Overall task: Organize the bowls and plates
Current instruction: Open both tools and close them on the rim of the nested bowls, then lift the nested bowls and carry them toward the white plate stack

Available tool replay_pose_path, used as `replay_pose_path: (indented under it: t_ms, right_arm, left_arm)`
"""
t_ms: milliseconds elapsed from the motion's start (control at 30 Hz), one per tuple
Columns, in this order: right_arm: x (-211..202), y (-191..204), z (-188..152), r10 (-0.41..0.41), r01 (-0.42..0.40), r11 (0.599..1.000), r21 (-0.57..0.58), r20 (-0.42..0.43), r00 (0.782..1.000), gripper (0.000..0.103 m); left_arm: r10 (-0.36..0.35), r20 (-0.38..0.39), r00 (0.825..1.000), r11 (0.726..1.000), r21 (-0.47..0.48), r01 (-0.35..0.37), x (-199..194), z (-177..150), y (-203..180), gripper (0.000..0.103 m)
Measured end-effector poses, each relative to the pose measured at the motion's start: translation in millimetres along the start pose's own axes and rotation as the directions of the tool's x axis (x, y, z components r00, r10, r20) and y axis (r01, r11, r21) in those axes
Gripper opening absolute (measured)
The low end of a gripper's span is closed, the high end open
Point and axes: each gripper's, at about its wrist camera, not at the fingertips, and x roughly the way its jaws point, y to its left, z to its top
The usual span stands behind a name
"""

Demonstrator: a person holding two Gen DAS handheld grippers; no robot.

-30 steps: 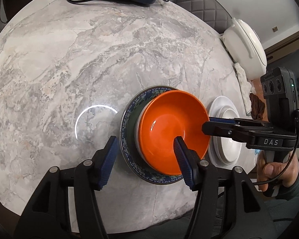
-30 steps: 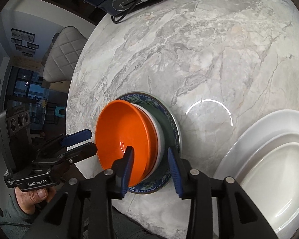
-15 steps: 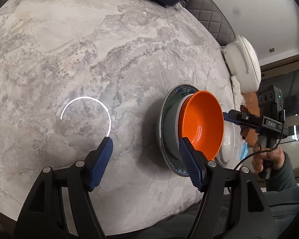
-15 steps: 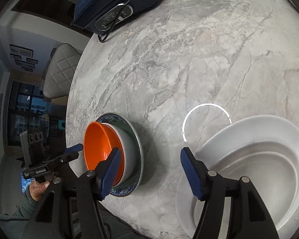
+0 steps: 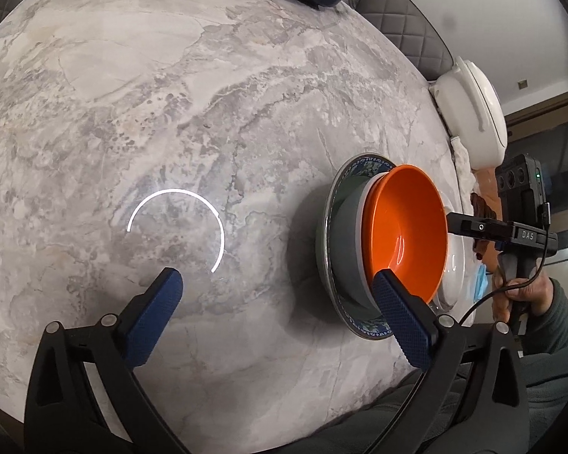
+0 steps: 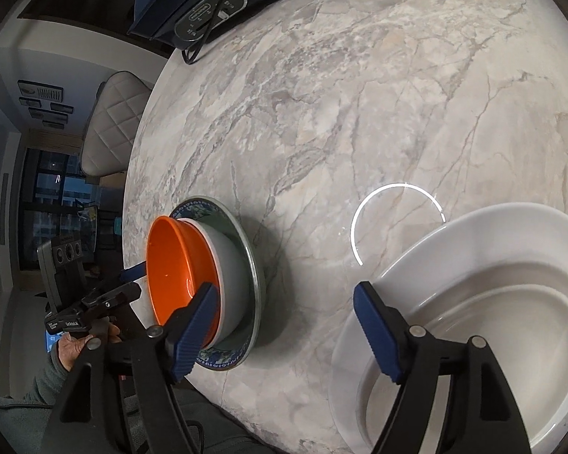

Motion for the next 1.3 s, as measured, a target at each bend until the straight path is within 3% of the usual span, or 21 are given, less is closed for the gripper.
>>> replay_pose_path:
  t_ms: [267, 533, 733, 867, 1300]
  right_arm:
    - [2, -3, -1, 0.019, -0.019, 1.000, -0.017, 0.007, 1.000, 0.077]
    - [-2, -13, -3, 0.102, -0.102, 0.995, 0.020, 0.008, 0.995, 0.074]
    - [1, -14, -4, 0.096, -0.096, 0.995, 0.010, -0.008, 0.995, 0.069]
    - [3, -14, -9, 0.115, -0.115, 0.993, 0.016, -0.030, 0.993, 0.064]
    - [18, 8, -1, 0.075, -0.082, 0.992, -0.098, -0.072, 0.995, 0.055]
  left_arm:
    - [0.008, -0.041, 0.999, 0.999, -0.038, -0.010, 11, 1, 2, 0.100]
    - [0.013, -0.049, 0.999, 0.999, -0.038, -0.015, 17, 0, 6, 0.099]
    - [0.019, -0.051, 0.999, 1.000, 0.014, -0.019, 25, 1, 1, 0.092]
    - [0.011, -0.058, 0.998, 0.999, 0.034, -0.009, 27, 6, -1, 0.083]
    - [0.014, -0.077, 0.997, 0.997, 0.079, -0.008, 32, 11, -4, 0.078]
